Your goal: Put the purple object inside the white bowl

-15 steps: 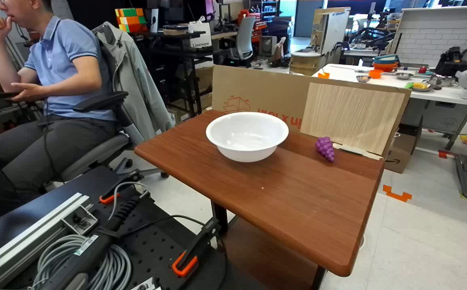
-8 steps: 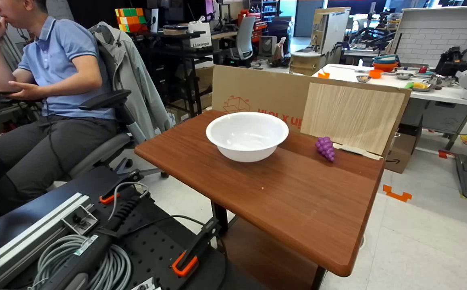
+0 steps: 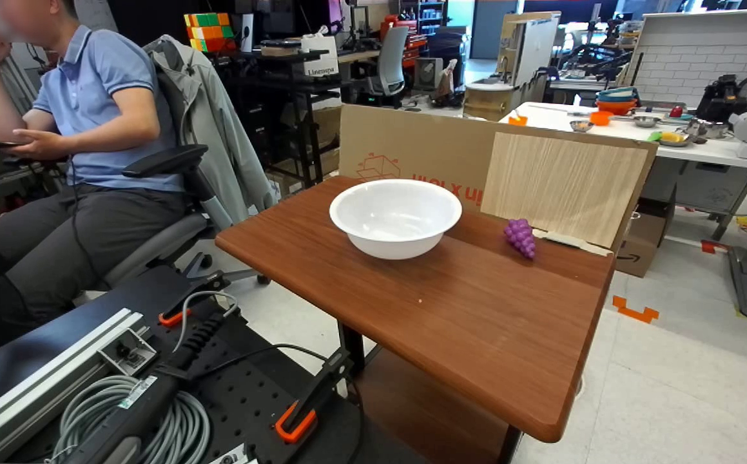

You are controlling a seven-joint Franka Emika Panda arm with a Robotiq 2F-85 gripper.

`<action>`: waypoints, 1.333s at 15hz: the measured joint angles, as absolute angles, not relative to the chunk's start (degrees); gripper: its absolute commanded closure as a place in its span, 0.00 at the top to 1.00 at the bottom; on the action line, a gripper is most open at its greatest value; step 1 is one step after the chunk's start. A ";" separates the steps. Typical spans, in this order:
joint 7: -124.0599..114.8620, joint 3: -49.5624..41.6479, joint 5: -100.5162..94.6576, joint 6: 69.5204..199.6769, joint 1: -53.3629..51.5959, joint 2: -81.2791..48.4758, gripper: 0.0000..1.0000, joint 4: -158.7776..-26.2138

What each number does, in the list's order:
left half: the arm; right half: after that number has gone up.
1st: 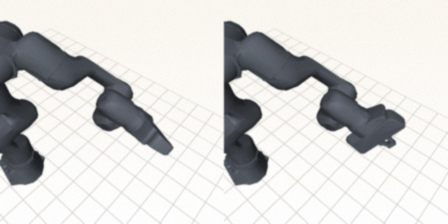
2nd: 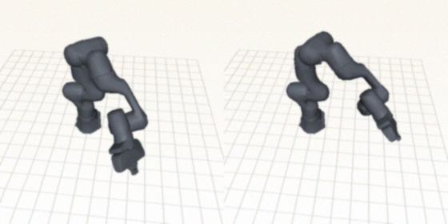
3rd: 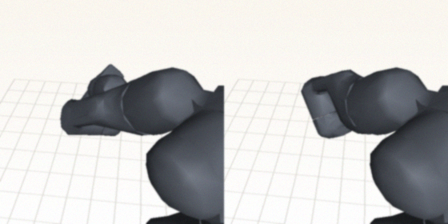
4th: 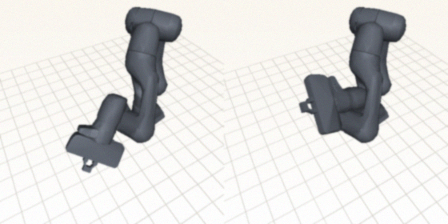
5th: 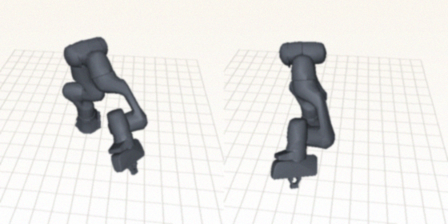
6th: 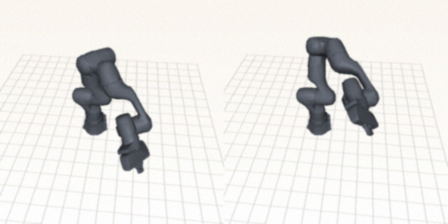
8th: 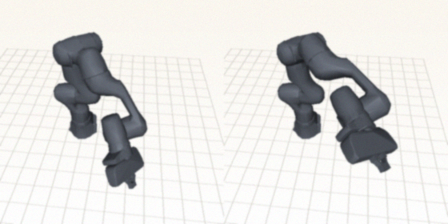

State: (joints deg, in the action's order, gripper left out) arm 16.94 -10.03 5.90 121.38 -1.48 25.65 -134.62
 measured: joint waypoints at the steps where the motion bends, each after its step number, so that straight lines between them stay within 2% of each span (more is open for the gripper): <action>1: 18.46 -10.25 5.88 120.99 -1.47 24.68 1.00 -134.04; 7: 36.82 -16.23 6.14 104.67 -0.48 12.96 1.00 -120.13; 12: 47.81 -17.15 4.94 92.34 4.94 -0.01 1.00 -105.70; 20: 36.48 -15.18 6.63 94.94 12.25 -19.09 1.00 -83.64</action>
